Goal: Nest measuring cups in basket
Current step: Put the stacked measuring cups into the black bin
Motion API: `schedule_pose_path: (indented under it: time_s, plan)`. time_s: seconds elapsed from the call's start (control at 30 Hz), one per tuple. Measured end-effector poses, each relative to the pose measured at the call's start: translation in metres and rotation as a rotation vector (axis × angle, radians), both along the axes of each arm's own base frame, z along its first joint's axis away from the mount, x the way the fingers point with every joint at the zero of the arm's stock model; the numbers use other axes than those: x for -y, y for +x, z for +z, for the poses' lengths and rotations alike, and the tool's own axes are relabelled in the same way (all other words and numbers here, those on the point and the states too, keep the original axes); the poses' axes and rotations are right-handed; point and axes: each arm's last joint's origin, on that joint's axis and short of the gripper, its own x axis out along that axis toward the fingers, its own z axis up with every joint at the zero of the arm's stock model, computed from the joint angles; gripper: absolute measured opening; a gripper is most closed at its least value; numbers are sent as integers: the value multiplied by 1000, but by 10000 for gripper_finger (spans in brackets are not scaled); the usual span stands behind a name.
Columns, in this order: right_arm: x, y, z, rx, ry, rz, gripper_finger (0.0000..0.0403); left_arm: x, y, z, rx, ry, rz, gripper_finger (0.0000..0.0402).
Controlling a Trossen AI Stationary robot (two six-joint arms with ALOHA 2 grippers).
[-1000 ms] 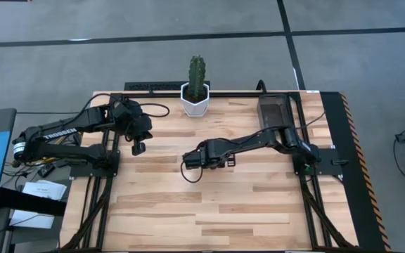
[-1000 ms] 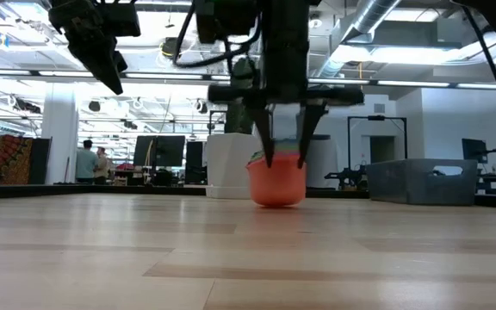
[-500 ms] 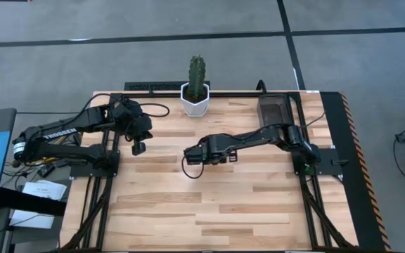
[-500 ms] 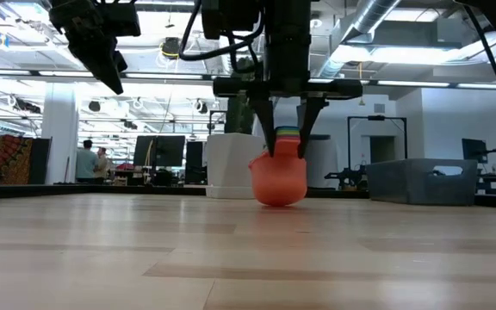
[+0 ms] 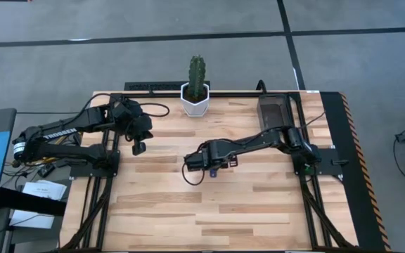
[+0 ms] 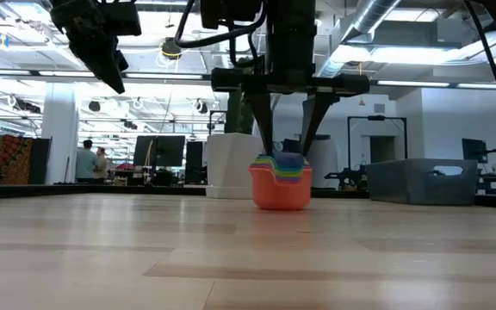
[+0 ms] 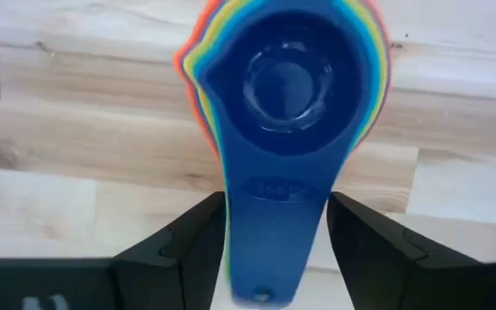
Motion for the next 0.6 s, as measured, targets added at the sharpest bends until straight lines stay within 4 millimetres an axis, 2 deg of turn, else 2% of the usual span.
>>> schedule_pose_path:
  time_s: [0.27, 0.6]
  plan:
    - [-6, -1, 1, 5, 1, -12, 223, 0, 0, 0, 0, 0, 0, 2]
    - [-40, -28, 41, 59, -52, 18, 235, 0, 0, 0, -2, -1, 0, 2]
